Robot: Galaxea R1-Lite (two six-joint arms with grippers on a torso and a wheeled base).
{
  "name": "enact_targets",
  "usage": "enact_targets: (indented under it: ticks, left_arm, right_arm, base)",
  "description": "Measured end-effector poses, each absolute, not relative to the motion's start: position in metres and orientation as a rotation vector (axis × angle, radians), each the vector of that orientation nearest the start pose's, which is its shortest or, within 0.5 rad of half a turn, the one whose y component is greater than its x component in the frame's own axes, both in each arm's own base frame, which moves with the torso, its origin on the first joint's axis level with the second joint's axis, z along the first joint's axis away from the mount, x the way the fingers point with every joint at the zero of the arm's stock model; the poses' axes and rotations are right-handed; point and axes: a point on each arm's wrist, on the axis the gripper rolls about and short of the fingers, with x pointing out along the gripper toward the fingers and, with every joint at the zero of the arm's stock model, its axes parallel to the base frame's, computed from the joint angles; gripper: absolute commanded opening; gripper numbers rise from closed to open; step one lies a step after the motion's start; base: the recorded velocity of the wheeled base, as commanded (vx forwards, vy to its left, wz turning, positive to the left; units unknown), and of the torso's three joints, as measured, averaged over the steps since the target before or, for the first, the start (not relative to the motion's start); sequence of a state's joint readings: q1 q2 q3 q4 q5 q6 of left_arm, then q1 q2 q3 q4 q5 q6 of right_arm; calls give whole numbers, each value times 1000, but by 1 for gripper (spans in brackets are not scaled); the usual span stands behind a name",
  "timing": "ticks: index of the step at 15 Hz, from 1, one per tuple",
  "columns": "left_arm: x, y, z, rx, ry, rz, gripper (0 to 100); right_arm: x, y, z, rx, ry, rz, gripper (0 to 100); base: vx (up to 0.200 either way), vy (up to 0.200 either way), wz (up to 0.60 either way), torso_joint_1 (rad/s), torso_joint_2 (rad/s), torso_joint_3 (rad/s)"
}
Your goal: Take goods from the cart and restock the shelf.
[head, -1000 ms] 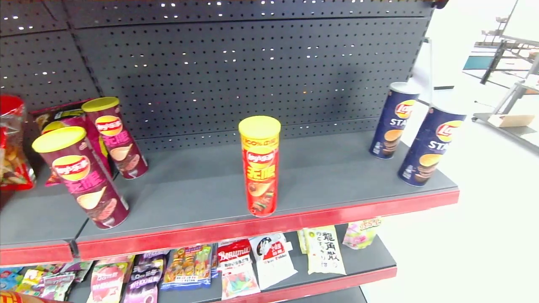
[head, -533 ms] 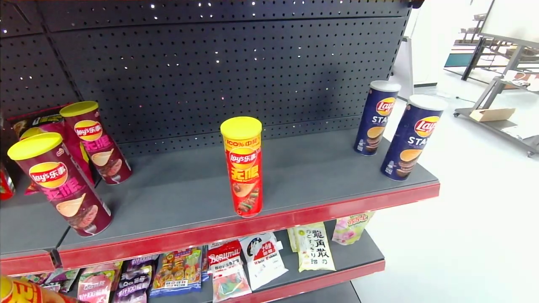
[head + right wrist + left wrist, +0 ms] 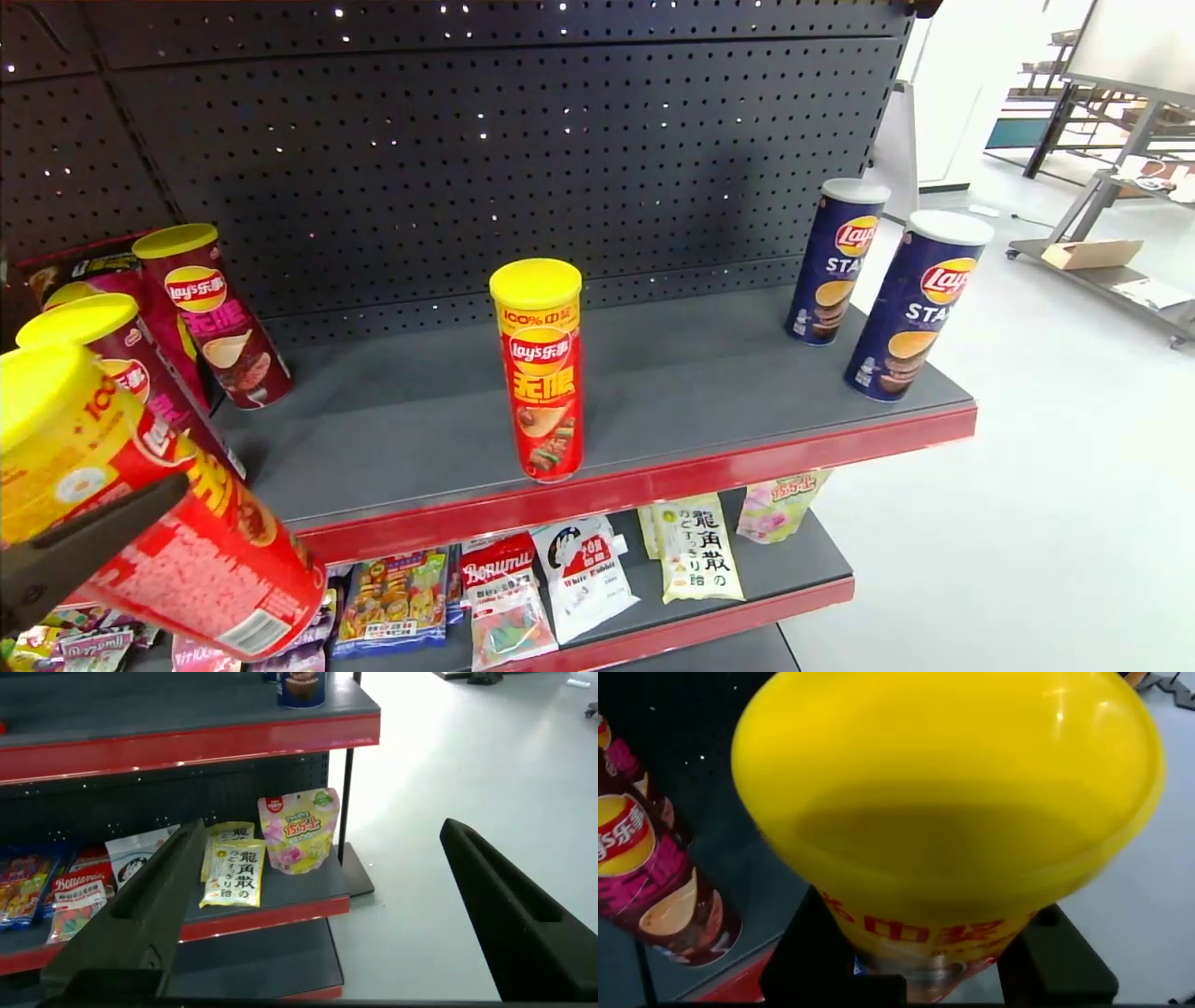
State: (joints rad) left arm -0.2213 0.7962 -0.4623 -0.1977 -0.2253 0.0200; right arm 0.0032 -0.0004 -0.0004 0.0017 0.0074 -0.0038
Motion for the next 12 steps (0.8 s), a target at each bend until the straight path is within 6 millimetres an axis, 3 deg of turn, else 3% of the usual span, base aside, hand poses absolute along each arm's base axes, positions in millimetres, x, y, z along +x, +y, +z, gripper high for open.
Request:
enact_targets:
  ticks: [7,12]
  left_arm:
    - [180,-44,230,17,165,-432,0]
    - [253,-60,231,25,159,-395,0]
  right_arm:
    - [-23,0,76,-4,0,10,100]
    - [-23,0,75,-4,1,10,100]
  base:
    - [0,0,0,0,0,0]
    - [0,0,0,0,0,0]
